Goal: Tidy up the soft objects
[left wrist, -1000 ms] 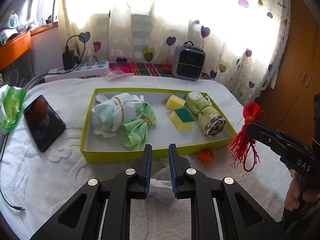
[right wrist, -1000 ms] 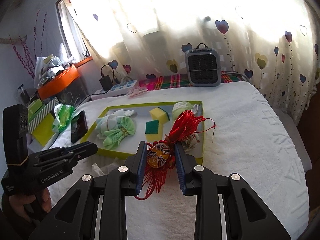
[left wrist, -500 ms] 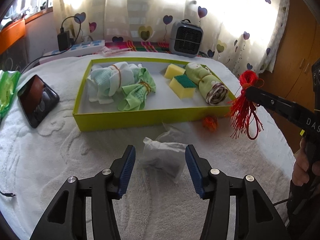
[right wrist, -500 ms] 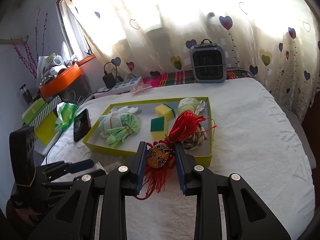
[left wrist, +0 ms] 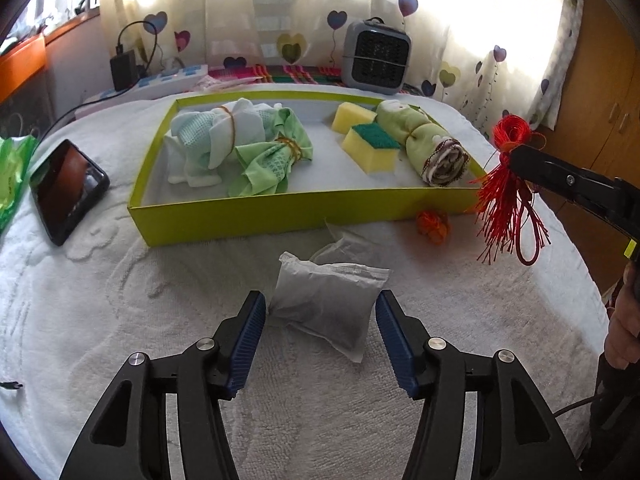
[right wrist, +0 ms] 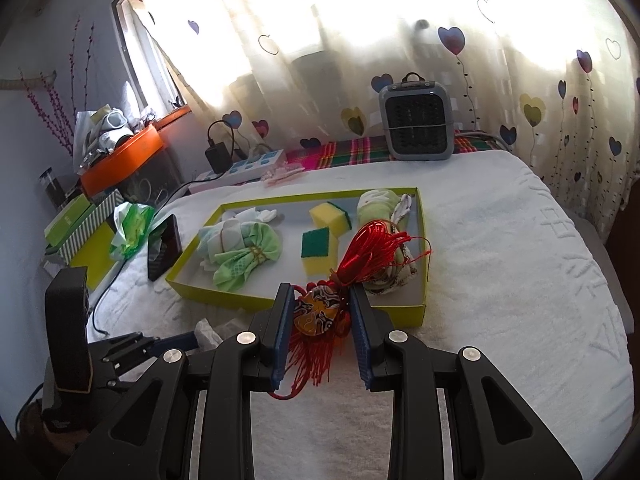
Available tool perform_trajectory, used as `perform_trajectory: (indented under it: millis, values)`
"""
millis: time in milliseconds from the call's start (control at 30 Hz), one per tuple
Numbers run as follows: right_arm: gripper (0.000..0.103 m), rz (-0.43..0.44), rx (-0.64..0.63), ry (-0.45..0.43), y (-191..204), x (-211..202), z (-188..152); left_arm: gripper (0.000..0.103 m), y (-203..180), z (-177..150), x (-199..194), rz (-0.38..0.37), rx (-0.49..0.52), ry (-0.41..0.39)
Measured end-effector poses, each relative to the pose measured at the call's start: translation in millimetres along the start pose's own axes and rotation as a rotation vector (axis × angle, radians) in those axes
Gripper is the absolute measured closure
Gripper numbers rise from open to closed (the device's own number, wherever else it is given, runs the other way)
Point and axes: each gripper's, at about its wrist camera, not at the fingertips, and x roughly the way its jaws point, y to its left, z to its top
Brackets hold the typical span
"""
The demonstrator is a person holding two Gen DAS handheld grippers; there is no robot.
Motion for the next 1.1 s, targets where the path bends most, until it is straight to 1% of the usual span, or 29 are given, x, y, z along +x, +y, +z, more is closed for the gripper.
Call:
perform_trajectory:
  millis: [67,100,200,267,433,700,900,1100]
  values:
    - [0.074,-0.002,0.000,0.001,-0.1,0.1,-0.4,0.053,0.5,0.5,1.0,0.009,0.001,0.003]
    - [0.074,-0.002,0.002,0.002,-0.2,0.2,-0.8,0.057,1.0,0.2,0.6,0.009,-0.001,0.000]
    - [0.074,-0.003,0.002,0.003,-0.1,0.1,-1.2,0.069,4.5,0.5,0.1,-0.017,-0.015,0.001]
    - [0.074,-0.004,0.003,0.005,-0.4,-0.1,-1.6,0.071,6.3,0.2,-0.7,-0.018,-0.022,-0.001]
    - [0.074,-0.003,0.003,0.005,-0.5,-0.1,-1.3,0.075,8.2,0.0,-3.6,-0.018,-0.033,-0.009]
    - [0.074,-0.004,-0.004,0.000,2.0,-1.1,0.0,0.075,8.0,4.9,-14.4,-0.009,-0.022,-0.035]
    - [0.074,-0.002,-0.016,-0.006,5.9,-2.0,5.3,0.075,9.2,15.3,-26.3,-0.006,-0.022,-0.074]
    - [0.074,0.002,-0.043,-0.012,11.7,2.6,15.8,0.075,11.2,32.9,-35.1,0.000,-0.016,-0.115]
